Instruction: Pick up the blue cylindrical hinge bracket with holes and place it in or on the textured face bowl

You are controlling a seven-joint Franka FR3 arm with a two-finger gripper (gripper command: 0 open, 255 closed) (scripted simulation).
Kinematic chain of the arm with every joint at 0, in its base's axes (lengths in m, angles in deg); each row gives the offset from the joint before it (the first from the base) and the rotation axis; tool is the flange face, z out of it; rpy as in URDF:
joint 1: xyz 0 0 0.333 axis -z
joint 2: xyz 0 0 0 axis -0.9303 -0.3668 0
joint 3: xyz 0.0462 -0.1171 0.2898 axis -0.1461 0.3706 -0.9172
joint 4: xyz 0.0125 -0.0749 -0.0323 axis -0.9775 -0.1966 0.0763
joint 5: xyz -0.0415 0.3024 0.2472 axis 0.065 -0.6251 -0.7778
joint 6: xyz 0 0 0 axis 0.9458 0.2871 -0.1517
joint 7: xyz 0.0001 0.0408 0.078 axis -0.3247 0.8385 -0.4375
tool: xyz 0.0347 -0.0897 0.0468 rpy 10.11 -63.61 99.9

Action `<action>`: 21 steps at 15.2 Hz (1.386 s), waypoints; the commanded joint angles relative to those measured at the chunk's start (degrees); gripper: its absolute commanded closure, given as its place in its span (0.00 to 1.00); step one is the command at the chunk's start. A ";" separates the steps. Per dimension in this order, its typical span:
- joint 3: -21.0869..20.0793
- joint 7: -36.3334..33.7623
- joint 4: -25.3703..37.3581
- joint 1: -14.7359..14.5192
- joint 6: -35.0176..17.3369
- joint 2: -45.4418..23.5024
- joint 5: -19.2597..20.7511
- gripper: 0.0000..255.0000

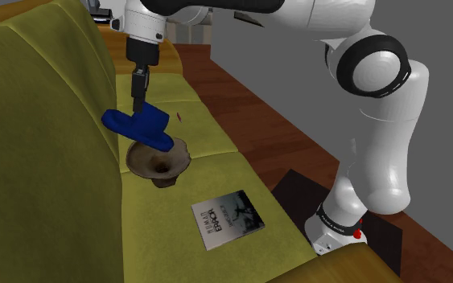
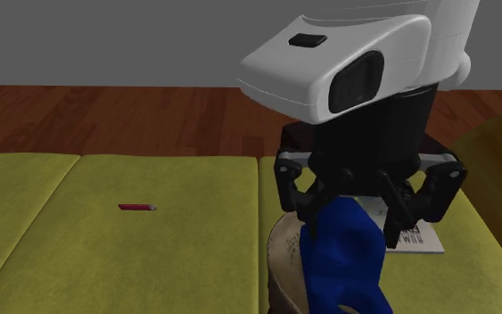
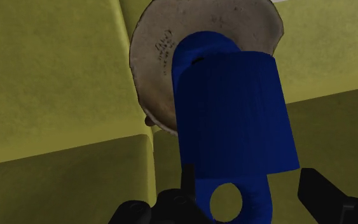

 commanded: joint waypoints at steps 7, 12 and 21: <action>-0.05 1.44 -7.45 -0.23 -6.44 0.96 -0.25 1.00; -0.07 1.61 -8.26 -0.25 -7.20 1.00 -0.29 1.00; -0.07 1.60 -8.29 -0.26 -7.21 1.01 -0.29 0.00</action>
